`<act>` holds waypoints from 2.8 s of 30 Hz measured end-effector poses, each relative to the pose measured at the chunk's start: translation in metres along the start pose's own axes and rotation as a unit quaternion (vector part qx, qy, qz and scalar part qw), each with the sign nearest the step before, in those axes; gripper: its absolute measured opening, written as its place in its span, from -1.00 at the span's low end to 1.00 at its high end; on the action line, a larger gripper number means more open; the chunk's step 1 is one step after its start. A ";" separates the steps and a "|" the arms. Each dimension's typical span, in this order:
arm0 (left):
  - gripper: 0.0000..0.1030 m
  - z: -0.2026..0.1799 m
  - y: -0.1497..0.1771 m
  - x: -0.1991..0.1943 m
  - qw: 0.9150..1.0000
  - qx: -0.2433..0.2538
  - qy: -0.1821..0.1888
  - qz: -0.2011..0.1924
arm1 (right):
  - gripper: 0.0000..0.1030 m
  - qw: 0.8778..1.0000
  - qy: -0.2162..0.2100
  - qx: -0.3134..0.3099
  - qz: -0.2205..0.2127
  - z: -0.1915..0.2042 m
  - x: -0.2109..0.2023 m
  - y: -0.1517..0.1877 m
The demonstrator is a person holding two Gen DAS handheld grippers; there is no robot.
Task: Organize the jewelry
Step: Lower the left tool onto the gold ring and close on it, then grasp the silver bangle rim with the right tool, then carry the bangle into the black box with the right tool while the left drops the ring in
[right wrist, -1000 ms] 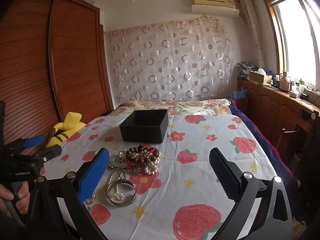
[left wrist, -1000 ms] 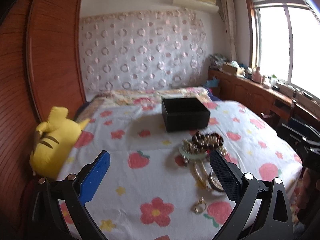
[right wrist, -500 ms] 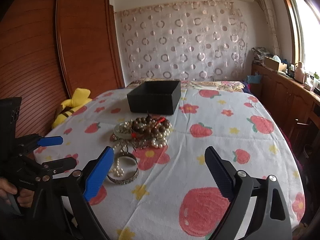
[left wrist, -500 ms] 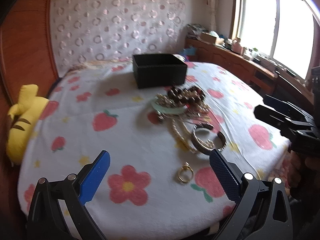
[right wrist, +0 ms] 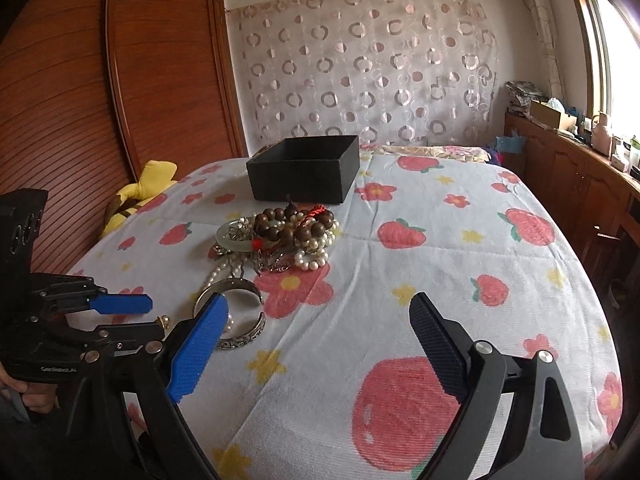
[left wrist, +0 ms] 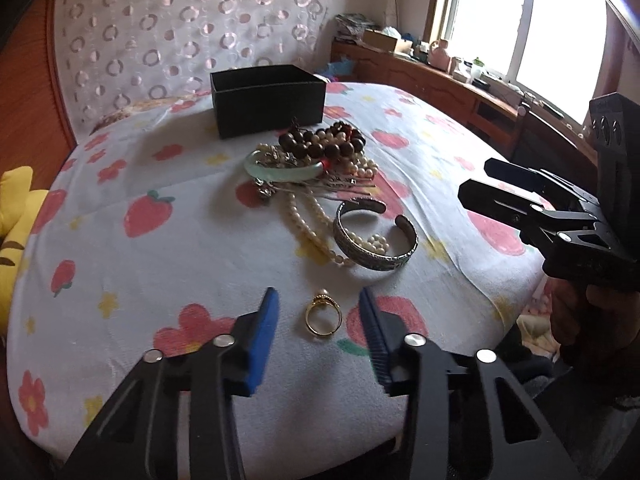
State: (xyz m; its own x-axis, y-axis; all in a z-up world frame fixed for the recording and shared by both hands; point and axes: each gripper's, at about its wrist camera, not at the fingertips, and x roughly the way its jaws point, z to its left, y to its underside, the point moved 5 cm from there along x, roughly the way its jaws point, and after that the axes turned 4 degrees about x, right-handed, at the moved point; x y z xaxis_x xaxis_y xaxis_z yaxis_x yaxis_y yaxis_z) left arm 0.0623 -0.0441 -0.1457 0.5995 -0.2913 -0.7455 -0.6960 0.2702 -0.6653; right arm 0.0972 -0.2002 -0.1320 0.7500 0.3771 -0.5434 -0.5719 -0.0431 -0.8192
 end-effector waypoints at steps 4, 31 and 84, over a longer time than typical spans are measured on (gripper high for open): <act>-0.33 -0.003 0.001 0.004 1.000 0.008 0.006 0.006 | 0.82 1.000 0.000 -0.007 0.006 0.000 0.002 0.000; -0.65 0.053 -0.016 -0.018 0.998 -0.038 -0.026 -0.049 | 0.49 0.983 -0.068 -0.110 0.129 0.066 0.062 0.015; -0.53 0.099 -0.199 0.079 0.996 -0.034 -0.061 -0.058 | 0.14 0.991 -0.015 -0.129 0.039 -0.002 0.107 -0.139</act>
State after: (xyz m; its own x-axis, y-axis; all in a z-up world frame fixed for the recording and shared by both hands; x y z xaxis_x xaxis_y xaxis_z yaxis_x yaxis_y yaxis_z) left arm 0.2877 -0.0303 -0.0761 0.7186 -0.2023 -0.6653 -0.6416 0.1762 -0.7466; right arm 0.2576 -0.1559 -0.0769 0.6942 0.3906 -0.6046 -0.5205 -0.3077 -0.7965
